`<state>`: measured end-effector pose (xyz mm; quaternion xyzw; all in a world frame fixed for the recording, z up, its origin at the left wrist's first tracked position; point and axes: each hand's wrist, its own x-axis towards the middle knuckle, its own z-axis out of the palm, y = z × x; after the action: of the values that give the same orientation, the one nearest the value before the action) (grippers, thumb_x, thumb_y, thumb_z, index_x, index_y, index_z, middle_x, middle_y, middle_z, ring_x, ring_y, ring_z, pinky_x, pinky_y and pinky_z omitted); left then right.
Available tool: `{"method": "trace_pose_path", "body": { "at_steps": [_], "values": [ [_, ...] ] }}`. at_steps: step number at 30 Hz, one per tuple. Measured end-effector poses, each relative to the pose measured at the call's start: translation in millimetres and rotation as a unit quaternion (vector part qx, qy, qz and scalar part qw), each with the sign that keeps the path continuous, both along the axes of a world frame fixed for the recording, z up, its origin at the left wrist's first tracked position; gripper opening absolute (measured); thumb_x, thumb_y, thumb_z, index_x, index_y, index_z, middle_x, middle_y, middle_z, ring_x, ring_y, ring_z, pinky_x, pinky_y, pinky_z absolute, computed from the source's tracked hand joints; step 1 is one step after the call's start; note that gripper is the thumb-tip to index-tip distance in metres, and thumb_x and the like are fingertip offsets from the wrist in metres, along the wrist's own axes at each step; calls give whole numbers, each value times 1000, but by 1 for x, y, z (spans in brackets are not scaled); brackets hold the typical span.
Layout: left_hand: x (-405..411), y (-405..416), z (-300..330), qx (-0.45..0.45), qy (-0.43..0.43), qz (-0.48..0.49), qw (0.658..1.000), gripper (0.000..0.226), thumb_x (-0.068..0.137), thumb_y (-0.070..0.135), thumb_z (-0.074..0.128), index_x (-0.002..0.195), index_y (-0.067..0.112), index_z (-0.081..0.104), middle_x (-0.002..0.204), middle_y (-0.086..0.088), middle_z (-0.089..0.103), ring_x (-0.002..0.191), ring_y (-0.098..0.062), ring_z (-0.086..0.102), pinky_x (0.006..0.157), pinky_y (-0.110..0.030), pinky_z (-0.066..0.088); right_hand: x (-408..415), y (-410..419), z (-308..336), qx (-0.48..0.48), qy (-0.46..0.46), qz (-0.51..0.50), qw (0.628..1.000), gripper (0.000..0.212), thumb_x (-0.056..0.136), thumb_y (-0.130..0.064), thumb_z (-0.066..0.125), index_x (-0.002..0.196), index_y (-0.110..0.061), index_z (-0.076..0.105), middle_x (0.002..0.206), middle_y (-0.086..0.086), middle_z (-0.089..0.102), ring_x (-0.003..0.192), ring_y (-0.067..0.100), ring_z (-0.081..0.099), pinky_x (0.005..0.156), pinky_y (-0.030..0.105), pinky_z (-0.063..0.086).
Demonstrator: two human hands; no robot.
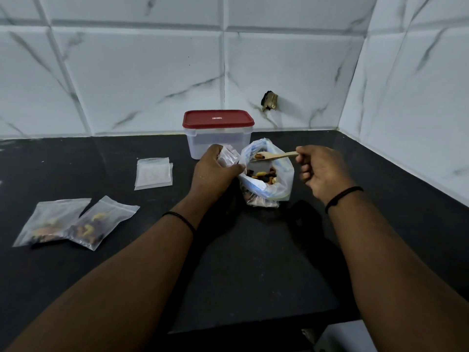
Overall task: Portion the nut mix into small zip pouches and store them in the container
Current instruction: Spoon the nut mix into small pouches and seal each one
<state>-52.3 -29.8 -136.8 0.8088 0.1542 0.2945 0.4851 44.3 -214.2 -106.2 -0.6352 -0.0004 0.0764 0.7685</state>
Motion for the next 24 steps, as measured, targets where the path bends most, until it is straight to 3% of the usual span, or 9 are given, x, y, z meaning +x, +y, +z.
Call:
{"method": "trace_pose_path", "body": {
  "at_steps": [6, 10, 12, 15, 18, 21, 24],
  "values": [
    [1, 2, -1, -2, 3, 0, 1000, 49, 83, 27, 78, 125, 20, 55, 122, -1, 64, 101, -13, 58, 79, -28, 45, -12, 1, 11, 63, -50, 23, 997, 18, 90, -9, 62, 74, -14, 55, 48, -5, 53, 39, 6, 34, 39, 17, 24],
    [2, 2, -1, -8, 1, -4, 1000, 49, 81, 29, 79, 123, 20, 56, 118, 1, 65, 101, -13, 61, 79, -27, 47, -26, 7, 14, 51, -114, 69, 990, 20, 92, -8, 62, 74, -13, 55, 52, -3, 55, 45, 9, 35, 42, 21, 28],
    [2, 2, -1, -5, -1, -4, 1000, 45, 81, 29, 79, 119, 20, 58, 110, 3, 66, 92, -6, 61, 71, -22, 46, -31, 8, 13, 31, -150, 90, 984, 17, 93, -8, 63, 77, -12, 59, 56, -1, 59, 48, 9, 38, 44, 21, 31],
    [2, 1, 0, -8, -12, -3, 1000, 39, 81, 29, 79, 114, 21, 59, 100, 8, 65, 86, -2, 60, 67, -19, 46, -36, 9, 12, -50, -281, 93, 954, 12, 92, -6, 66, 82, -11, 62, 66, 6, 66, 50, 5, 52, 50, 16, 41],
    [2, 3, -1, -30, -31, 5, 999, 39, 80, 28, 80, 112, 23, 60, 101, 10, 68, 90, -5, 65, 77, -29, 55, -37, 11, 9, -99, -413, 91, 901, 10, 89, -5, 71, 84, -10, 65, 75, 6, 70, 67, 11, 68, 64, 18, 53],
    [2, 4, -2, -46, -44, 12, 998, 36, 79, 27, 81, 109, 24, 61, 102, 7, 71, 93, -9, 68, 84, -38, 59, -35, 12, 5, -114, -462, 98, 874, 7, 87, -7, 74, 85, -12, 69, 80, 1, 72, 77, 23, 71, 74, 34, 59],
    [2, 4, -2, -53, -56, 10, 997, 35, 78, 27, 81, 108, 22, 62, 100, 6, 72, 90, -11, 69, 83, -42, 60, -35, 10, 6, -100, -466, 114, 872, 7, 85, -5, 75, 86, -8, 70, 81, 2, 72, 77, 21, 72, 74, 30, 59]
  ]
}}
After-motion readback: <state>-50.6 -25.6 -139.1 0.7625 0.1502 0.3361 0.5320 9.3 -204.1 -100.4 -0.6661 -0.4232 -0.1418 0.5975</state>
